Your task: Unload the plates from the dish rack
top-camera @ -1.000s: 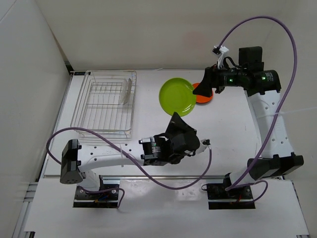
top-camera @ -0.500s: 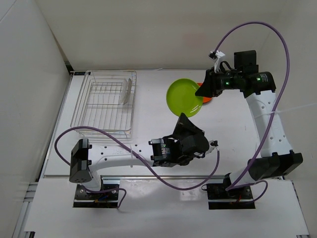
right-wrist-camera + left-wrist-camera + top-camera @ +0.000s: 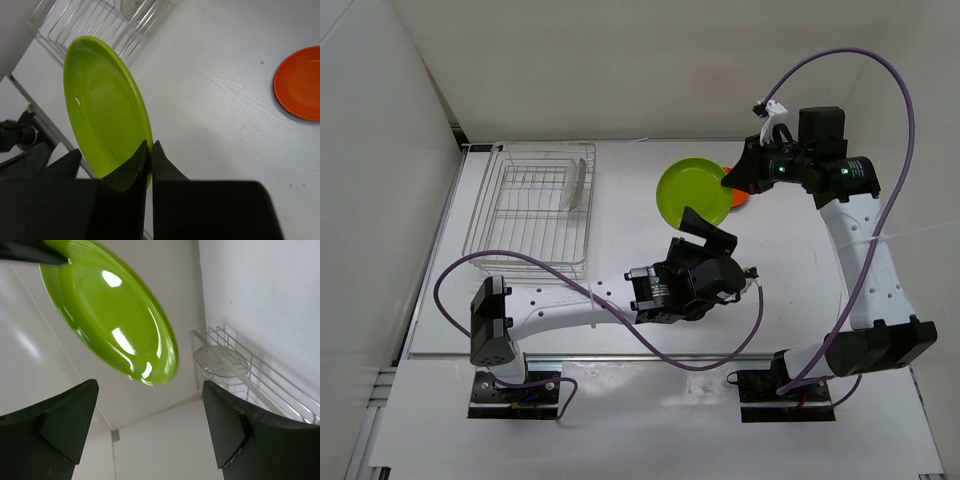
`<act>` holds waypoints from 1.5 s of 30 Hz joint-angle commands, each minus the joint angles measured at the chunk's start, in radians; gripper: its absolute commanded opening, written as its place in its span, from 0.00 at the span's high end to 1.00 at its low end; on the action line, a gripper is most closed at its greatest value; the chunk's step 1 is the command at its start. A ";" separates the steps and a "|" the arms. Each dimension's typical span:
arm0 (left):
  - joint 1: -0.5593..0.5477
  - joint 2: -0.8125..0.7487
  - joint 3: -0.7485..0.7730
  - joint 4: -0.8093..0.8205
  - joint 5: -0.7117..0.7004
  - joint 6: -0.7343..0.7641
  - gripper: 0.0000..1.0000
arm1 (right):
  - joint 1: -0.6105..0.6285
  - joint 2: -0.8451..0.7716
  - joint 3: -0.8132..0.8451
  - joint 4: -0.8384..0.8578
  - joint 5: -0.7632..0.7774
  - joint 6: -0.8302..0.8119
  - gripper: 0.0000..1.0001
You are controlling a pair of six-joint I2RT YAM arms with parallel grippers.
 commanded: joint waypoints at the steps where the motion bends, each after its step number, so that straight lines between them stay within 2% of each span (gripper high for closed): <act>1: 0.009 -0.021 0.047 -0.175 0.010 -0.089 0.00 | -0.037 0.028 -0.002 0.134 0.107 0.085 1.00; 4: 0.018 -0.032 0.035 -0.396 0.058 -0.180 0.00 | -0.063 0.074 -0.031 0.212 0.267 0.153 1.00; 7: 0.056 -0.072 -0.051 -0.504 0.058 -0.221 0.00 | -0.092 0.161 -0.031 0.284 0.360 0.173 1.00; 8: 0.102 -0.087 -0.061 -0.524 0.058 -0.236 0.00 | -0.107 0.189 -0.031 0.293 0.381 0.173 1.00; 10: 0.165 -0.113 -0.061 -0.504 0.069 -0.250 0.00 | -0.126 0.286 0.023 0.304 0.412 0.173 1.00; 12: 0.278 -0.131 -0.039 -0.467 0.079 -0.250 0.00 | -0.153 0.388 0.060 0.304 0.424 0.173 1.00; 13: 0.359 -0.131 0.008 -0.443 0.093 -0.250 0.00 | -0.173 0.420 0.099 0.304 0.425 0.173 1.00; 18: 0.596 -0.118 0.195 -0.478 0.170 -0.331 0.00 | -0.204 0.589 0.179 0.333 0.411 0.164 1.00; 20: 0.671 -0.118 0.195 -0.478 0.219 -0.341 0.00 | -0.213 0.626 0.219 0.333 0.402 0.164 1.00; 21: 0.743 -0.143 0.195 -0.429 0.262 -0.341 0.00 | -0.213 0.663 0.235 0.333 0.402 0.164 1.00; 23: 0.835 -0.165 0.137 -0.387 0.303 -0.364 0.00 | -0.213 0.715 0.282 0.333 0.415 0.155 1.00; 27: 0.948 -0.184 0.113 -0.360 0.461 -0.462 0.00 | -0.222 0.778 0.333 0.323 0.415 0.155 1.00; 31: 1.015 -0.184 0.102 -0.378 0.596 -0.610 0.00 | -0.222 0.829 0.365 0.301 0.425 0.145 1.00; 36: 1.049 -0.196 0.082 -0.375 0.788 -0.721 0.00 | -0.222 0.862 0.374 0.301 0.445 0.136 1.00; 41: 1.072 -0.196 0.082 -0.366 0.868 -0.789 0.00 | -0.222 0.872 0.374 0.301 0.434 0.136 0.97; 44: 1.082 -0.196 0.062 -0.355 0.892 -0.822 0.00 | -0.222 0.872 0.374 0.301 0.434 0.136 0.89; 45: 1.093 -0.196 0.035 -0.335 0.903 -0.844 0.00 | -0.222 0.872 0.365 0.301 0.434 0.136 0.79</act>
